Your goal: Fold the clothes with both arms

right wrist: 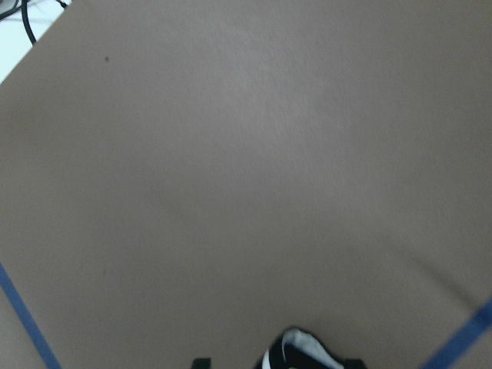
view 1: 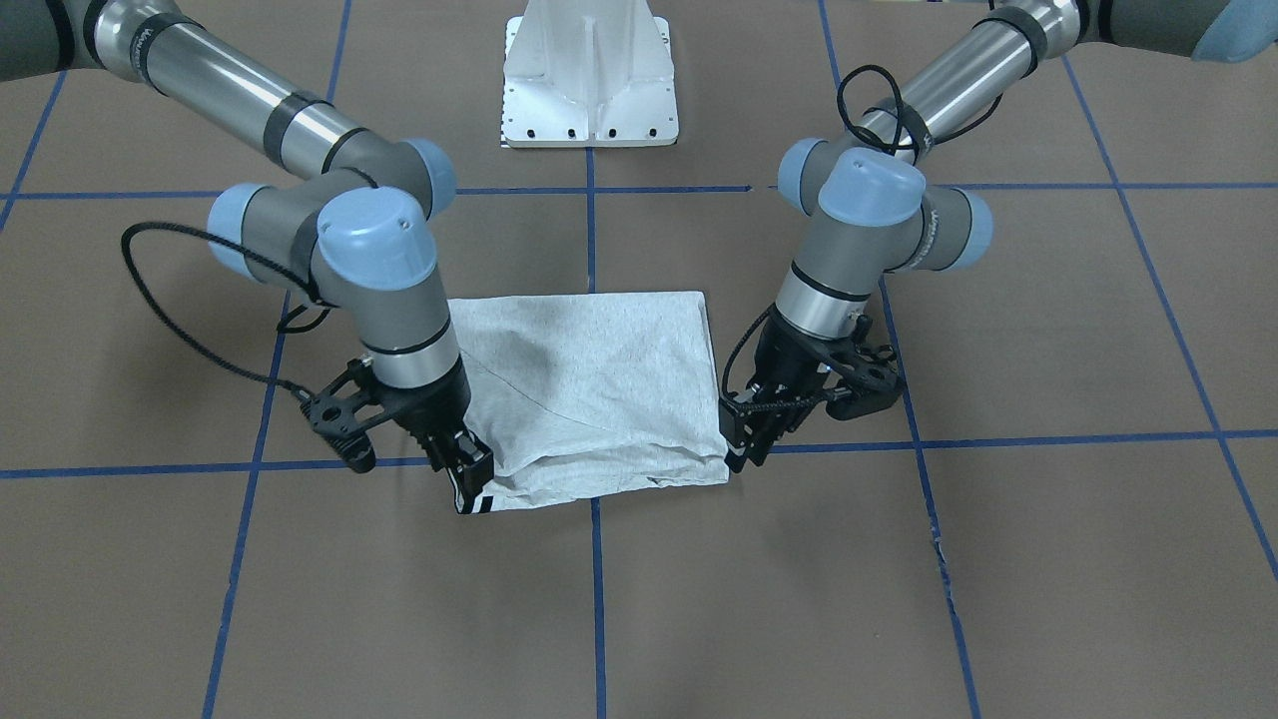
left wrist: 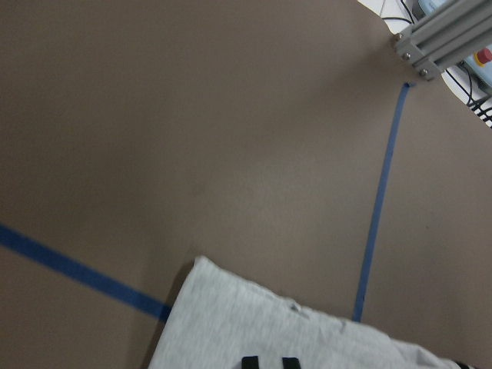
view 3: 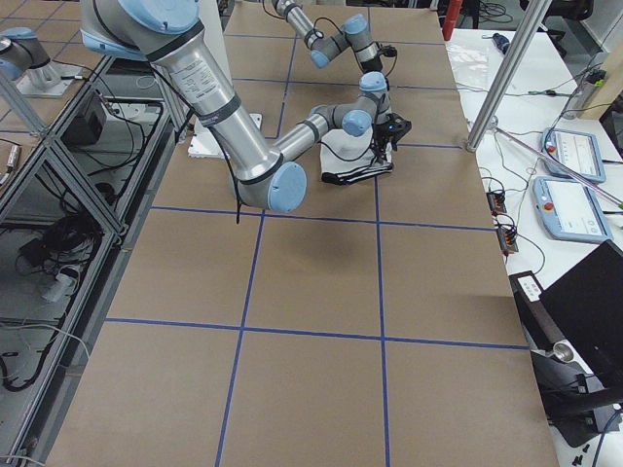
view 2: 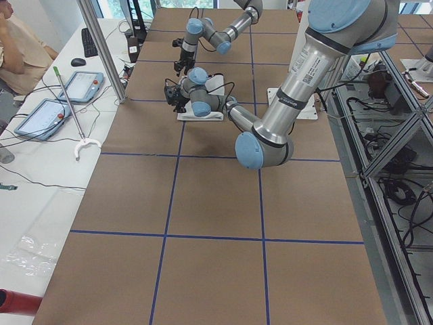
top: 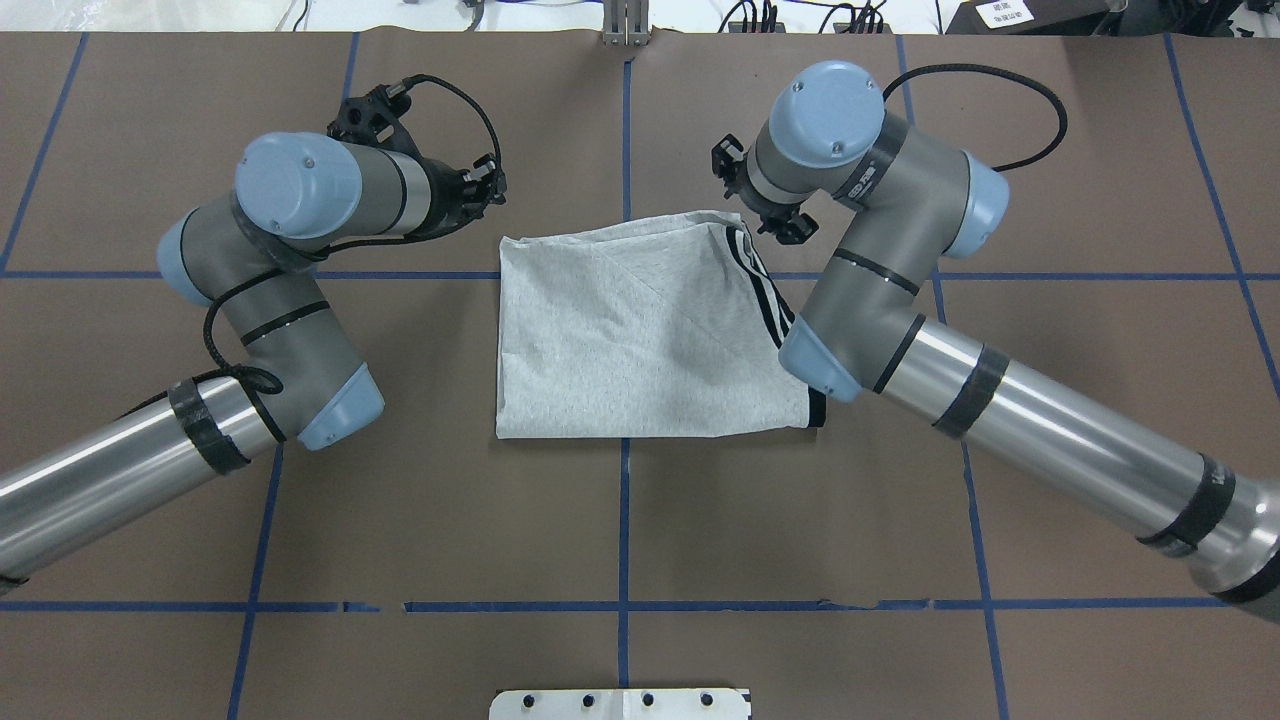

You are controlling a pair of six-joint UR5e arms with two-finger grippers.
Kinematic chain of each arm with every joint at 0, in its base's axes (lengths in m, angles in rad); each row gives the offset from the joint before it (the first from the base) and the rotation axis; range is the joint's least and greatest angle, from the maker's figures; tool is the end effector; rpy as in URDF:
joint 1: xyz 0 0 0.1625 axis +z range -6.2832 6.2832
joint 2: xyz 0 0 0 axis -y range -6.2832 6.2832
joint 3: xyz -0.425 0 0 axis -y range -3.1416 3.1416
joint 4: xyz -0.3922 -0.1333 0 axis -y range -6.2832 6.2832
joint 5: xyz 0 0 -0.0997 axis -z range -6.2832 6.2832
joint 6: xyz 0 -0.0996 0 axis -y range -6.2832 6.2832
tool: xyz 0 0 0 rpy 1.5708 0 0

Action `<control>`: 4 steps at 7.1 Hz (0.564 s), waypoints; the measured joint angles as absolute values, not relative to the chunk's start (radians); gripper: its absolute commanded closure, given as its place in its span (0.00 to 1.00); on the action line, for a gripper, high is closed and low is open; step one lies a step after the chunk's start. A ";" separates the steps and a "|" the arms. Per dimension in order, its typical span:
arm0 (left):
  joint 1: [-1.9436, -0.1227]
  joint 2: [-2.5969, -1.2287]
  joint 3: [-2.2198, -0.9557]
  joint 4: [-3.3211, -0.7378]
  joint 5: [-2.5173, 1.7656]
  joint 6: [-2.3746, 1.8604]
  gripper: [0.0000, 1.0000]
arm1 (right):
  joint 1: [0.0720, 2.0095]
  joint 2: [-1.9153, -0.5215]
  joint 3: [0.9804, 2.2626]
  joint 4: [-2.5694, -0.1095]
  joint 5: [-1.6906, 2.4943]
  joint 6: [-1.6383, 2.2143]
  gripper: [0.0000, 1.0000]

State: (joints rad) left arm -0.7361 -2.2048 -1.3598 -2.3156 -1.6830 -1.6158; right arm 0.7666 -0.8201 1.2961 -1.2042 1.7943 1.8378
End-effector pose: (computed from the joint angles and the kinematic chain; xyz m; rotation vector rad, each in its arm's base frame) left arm 0.4661 -0.5870 0.2910 0.3075 1.1525 -0.6230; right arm -0.4828 -0.6194 0.2838 0.0040 -0.8950 0.8726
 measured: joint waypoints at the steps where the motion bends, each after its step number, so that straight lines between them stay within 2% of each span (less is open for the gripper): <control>1: -0.762 -2.216 -1.328 -2.331 -1.684 -1.583 0.51 | 0.818 -0.815 1.242 -1.161 1.834 1.757 0.00; 3: -0.791 -2.218 -1.321 -2.341 -1.720 -1.517 0.51 | 0.876 -0.834 1.229 -1.138 1.902 1.645 0.00; 4: -0.814 -2.202 -1.337 -2.341 -1.781 -1.441 0.51 | 0.907 -0.877 1.265 -1.135 1.961 1.572 0.00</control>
State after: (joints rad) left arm -0.8145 -2.2022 -1.3368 -2.3411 -1.7805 -1.4408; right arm 0.9068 -0.8767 1.2654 -1.1355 1.9612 1.5721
